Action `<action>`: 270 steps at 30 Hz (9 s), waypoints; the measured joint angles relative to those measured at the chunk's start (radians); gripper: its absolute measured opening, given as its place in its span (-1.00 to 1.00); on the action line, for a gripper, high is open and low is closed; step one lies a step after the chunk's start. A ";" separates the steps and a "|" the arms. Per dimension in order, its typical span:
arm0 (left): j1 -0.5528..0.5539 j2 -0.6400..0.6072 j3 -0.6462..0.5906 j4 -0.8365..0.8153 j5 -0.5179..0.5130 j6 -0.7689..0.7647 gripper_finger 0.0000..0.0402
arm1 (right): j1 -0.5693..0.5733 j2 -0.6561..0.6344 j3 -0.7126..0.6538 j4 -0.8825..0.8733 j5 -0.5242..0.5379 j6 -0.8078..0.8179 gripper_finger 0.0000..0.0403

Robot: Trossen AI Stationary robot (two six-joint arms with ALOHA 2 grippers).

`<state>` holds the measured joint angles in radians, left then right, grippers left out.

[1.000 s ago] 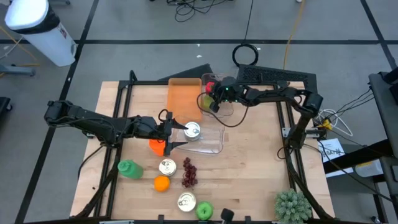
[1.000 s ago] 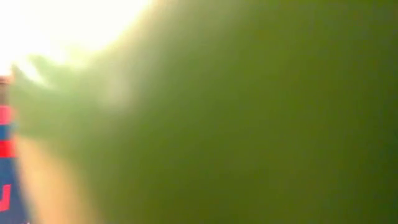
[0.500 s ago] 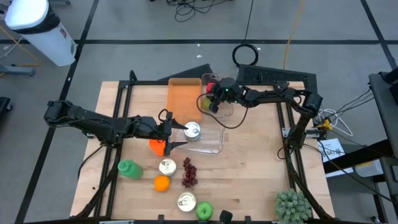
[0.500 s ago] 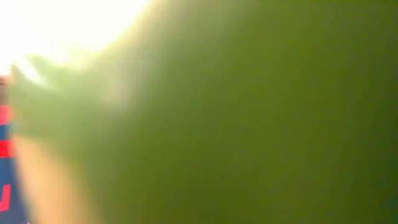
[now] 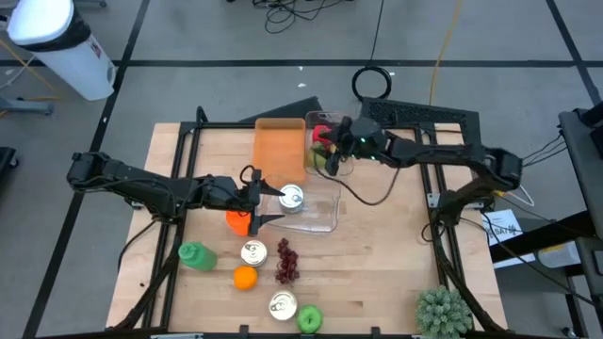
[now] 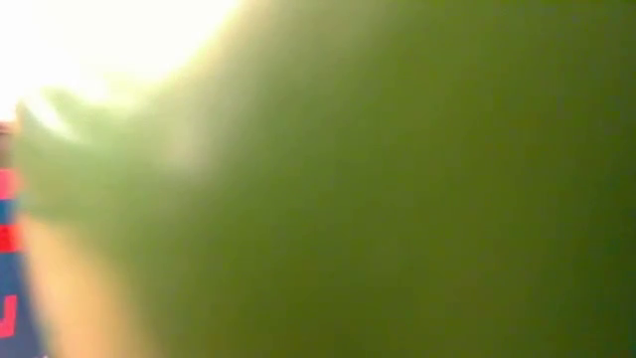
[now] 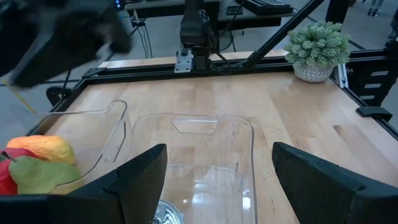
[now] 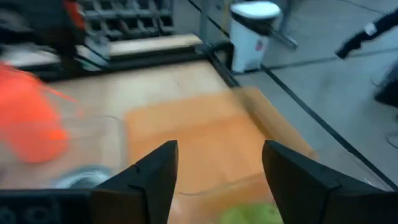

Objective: Pick & Place Food Item
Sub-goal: Put the apple into the top transparent bin

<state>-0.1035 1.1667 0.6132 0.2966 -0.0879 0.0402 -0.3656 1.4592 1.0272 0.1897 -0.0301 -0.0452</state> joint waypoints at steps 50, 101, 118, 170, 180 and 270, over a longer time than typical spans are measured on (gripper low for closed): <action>0.000 0.000 0.000 0.000 0.000 0.000 0.50 | 1.081 0.541 0.367 -0.111 0.290 0.255 0.03; 0.000 0.000 0.000 0.000 0.000 0.000 0.50 | 1.025 0.598 0.367 -0.034 0.159 0.187 -0.43; 0.000 0.000 0.000 0.000 0.000 0.000 0.50 | 1.028 0.596 0.367 -0.044 0.159 0.127 -0.59; 0.000 0.000 0.000 0.000 0.000 0.000 0.59 | 1.046 0.569 0.366 -0.097 0.159 0.119 -0.48; 0.000 0.000 0.000 0.000 0.000 0.000 0.51 | 1.041 0.569 0.366 -0.097 0.159 0.128 -0.53; 0.000 0.000 0.000 0.000 0.000 0.000 0.63 | -0.104 -0.001 -0.107 -0.143 0.051 -0.258 -1.00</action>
<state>-0.1036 1.1664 0.6128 0.2966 -0.0879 0.0401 -0.4697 1.4578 0.9205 0.0463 0.0211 -0.3036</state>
